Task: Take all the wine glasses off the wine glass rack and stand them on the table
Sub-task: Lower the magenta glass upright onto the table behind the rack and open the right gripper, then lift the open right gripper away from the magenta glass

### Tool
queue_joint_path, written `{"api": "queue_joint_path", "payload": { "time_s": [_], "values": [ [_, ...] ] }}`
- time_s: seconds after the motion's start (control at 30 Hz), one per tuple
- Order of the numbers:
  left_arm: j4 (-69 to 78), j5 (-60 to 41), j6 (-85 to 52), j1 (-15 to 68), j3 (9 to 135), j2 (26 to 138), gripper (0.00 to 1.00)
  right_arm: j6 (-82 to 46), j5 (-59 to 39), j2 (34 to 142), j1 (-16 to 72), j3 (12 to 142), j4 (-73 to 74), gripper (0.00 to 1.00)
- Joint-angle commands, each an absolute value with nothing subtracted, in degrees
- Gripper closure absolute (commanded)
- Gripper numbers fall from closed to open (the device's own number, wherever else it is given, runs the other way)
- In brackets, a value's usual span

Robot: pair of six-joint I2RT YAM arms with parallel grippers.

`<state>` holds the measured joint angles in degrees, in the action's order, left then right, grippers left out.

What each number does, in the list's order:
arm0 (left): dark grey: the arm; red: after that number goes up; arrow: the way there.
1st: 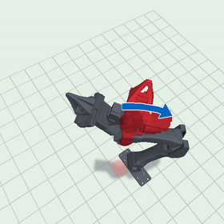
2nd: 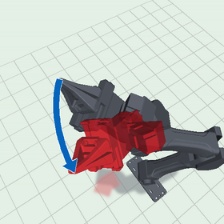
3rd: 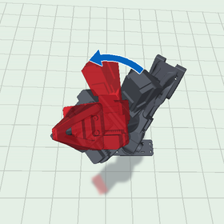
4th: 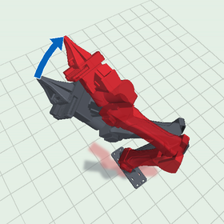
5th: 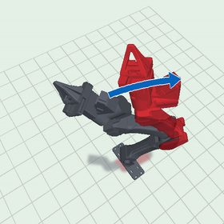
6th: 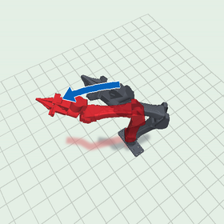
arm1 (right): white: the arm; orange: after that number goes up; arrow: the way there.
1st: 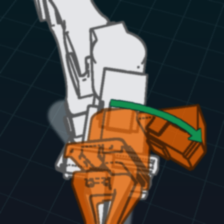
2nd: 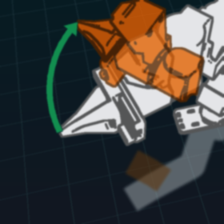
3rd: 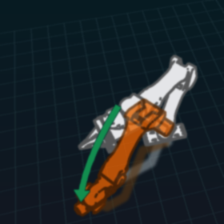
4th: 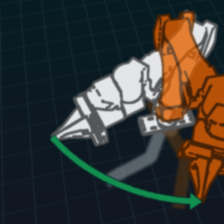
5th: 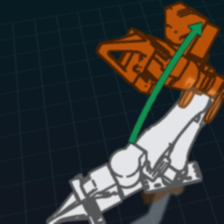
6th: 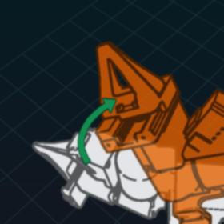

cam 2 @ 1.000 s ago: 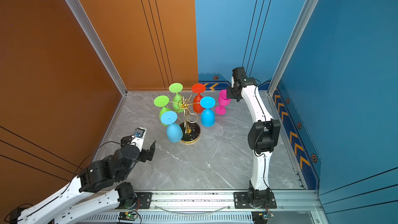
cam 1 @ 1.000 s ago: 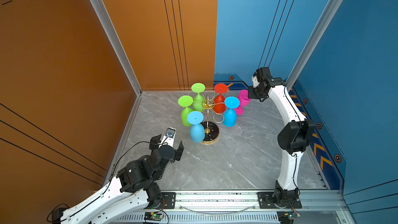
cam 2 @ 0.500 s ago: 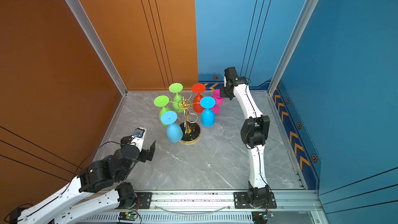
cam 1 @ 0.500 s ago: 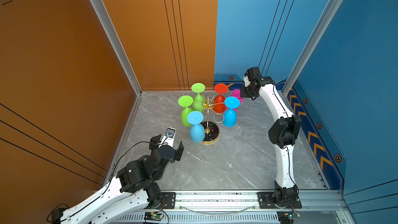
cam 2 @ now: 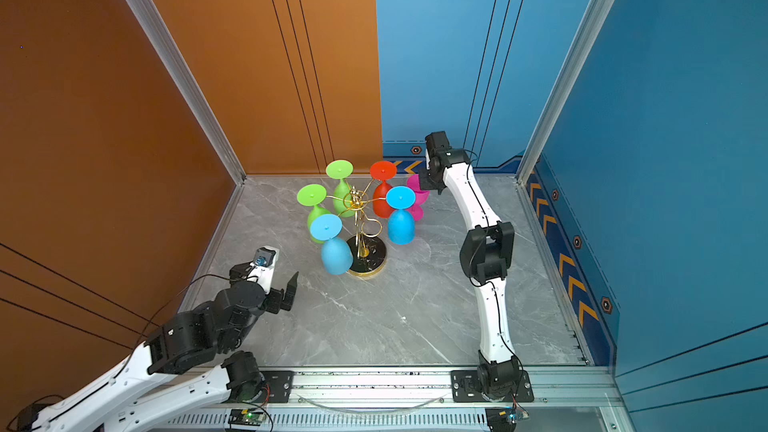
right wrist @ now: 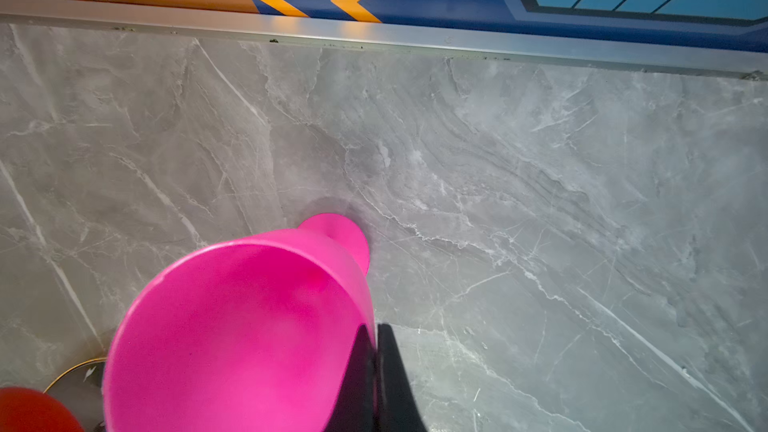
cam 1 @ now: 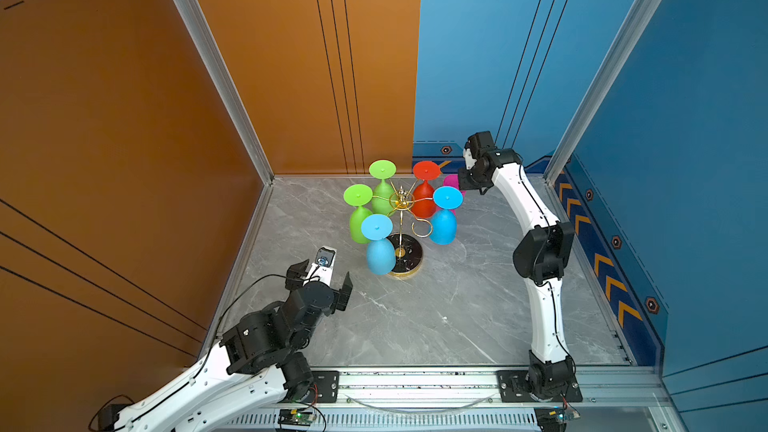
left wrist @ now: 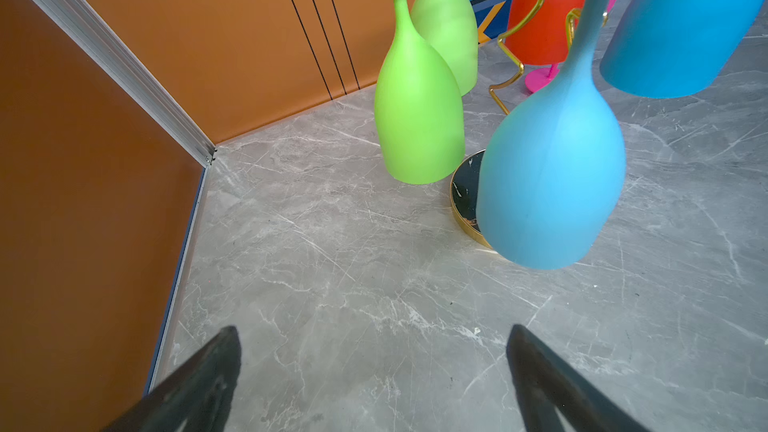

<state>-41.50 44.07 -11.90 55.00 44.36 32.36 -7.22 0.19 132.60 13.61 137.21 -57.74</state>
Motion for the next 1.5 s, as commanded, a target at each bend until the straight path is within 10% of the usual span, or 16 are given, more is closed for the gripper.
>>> {"api": "queue_joint_path", "payload": {
  "time_s": [0.0,1.0,1.47],
  "values": [
    [-42.1,44.46,-12.48,54.28,44.4,31.73,0.0,-5.94,2.4,133.62,14.35,138.72,-59.5,1.0],
    [-42.1,43.95,-12.21,54.22,44.31,31.39,0.02,-5.51,1.37,129.9,14.55,141.31,-59.34,0.33],
    [-42.12,43.39,-12.27,53.99,44.35,31.07,0.02,-8.55,0.14,121.0,10.73,139.24,-58.9,0.21]
  ]
}}
